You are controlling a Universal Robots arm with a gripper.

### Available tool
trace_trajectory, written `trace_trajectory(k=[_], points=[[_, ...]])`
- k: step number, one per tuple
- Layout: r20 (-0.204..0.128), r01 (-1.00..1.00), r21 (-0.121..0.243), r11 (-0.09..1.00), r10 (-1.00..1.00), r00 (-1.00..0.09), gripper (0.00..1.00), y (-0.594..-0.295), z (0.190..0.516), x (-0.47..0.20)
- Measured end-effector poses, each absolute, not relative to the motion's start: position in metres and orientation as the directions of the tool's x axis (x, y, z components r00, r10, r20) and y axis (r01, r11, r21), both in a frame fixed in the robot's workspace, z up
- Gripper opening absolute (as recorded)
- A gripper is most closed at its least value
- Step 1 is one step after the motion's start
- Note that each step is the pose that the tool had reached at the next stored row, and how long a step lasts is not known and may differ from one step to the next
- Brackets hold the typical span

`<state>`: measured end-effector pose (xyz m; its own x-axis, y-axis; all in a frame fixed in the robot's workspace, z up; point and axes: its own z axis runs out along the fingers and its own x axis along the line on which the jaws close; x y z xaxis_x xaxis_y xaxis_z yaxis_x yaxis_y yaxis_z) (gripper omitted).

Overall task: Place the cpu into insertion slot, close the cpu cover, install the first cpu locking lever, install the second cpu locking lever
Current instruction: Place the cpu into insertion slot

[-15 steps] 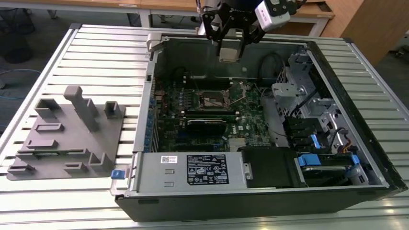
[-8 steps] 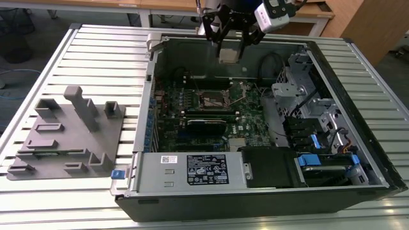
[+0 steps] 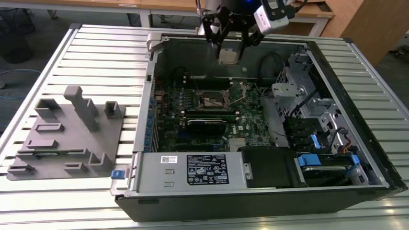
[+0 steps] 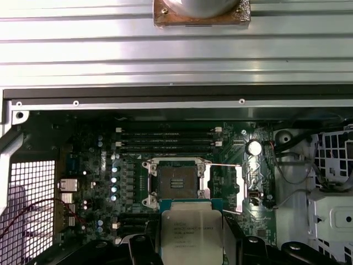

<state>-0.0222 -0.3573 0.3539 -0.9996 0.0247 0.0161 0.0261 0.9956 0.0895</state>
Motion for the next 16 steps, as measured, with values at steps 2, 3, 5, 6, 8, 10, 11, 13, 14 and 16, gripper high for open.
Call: trace_trajectory(k=[2, 3, 5, 6, 8, 10, 11, 13, 14, 16], points=[[0.016, 0.026, 0.089, 0.996, 0.025, -1.000, 0.54, -0.3573, 0.3526, -0.0222], [0.016, 0.026, 0.089, 0.996, 0.025, -1.000, 0.54, -0.3573, 0.3526, -0.0222], [0.016, 0.026, 0.089, 0.996, 0.025, -1.000, 0.54, -0.3573, 0.3526, -0.0222], [0.016, 0.026, 0.089, 0.996, 0.025, -1.000, 0.54, -0.3573, 0.3524, -0.0222], [0.016, 0.026, 0.089, 0.996, 0.025, -1.000, 0.54, -0.3573, 0.3524, -0.0222], [0.016, 0.026, 0.090, 0.996, 0.025, -1.000, 0.54, -0.3573, 0.3518, -0.0222], [0.016, 0.026, 0.090, 0.996, 0.025, -1.000, 0.54, -0.3573, 0.3513, -0.0222], [0.016, 0.026, 0.089, 0.996, 0.025, -1.000, 0.54, -0.3573, 0.3498, -0.0222], [0.016, 0.026, 0.089, 0.996, 0.025, -1.000, 0.54, -0.3573, 0.3492, -0.0222], [0.016, 0.026, 0.089, 0.996, 0.025, -1.000, 0.54, -0.3573, 0.3483, -0.0222]])
